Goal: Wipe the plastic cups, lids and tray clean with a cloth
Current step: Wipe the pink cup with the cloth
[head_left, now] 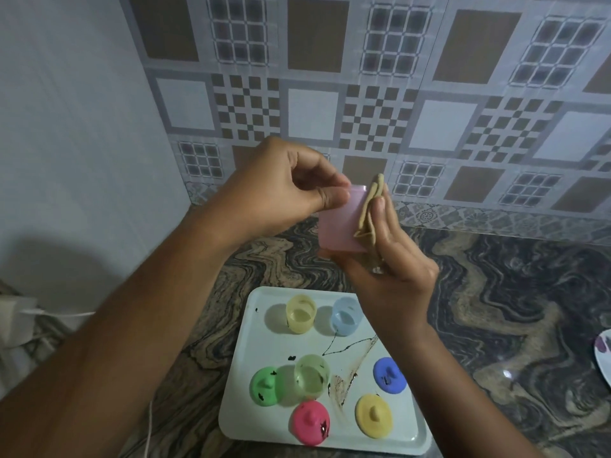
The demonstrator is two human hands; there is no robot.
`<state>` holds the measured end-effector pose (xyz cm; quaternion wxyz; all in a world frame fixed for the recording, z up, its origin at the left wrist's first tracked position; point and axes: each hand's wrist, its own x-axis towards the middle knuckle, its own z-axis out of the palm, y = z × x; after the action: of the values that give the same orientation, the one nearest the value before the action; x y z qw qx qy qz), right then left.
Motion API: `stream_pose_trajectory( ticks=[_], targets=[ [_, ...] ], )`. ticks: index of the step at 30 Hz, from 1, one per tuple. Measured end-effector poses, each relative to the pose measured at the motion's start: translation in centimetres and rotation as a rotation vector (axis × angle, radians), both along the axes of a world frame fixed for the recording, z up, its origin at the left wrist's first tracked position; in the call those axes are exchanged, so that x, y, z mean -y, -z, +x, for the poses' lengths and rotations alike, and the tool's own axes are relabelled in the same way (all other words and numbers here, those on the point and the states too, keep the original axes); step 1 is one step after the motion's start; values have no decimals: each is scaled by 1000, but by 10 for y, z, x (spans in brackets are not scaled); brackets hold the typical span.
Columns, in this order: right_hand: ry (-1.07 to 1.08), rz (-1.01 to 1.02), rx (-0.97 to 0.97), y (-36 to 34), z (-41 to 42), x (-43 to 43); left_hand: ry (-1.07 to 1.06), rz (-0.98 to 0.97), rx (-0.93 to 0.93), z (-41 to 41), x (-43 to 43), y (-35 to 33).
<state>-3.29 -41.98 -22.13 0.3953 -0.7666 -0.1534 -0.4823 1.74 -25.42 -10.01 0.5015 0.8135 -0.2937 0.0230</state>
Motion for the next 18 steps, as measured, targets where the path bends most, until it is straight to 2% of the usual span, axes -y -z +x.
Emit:
stream_pose_trajectory(
  ticks=[4, 5, 8, 11, 13, 16, 18],
  targets=[
    [-201, 429, -96, 7, 4, 1, 15, -157, -177, 3, 0, 11],
    [-223, 452, -100, 5, 5, -1, 11, -193, -224, 5, -1, 14],
    [-64, 197, -53, 1, 6, -2, -10, -230, -226, 9, -1, 14],
    [51, -45, 52, -7, 5, 0, -33, -78, -40, 10, -5, 7],
    [6, -19, 23, -6, 7, 1, -26, -24, 13, 11, -6, 6],
    [-172, 271, -126, 1, 15, 1, 11, -174, -210, 16, -2, 17],
    [-178, 302, -172, 1, 19, 0, -6, -256, -328, 21, 0, 24]
  ],
)
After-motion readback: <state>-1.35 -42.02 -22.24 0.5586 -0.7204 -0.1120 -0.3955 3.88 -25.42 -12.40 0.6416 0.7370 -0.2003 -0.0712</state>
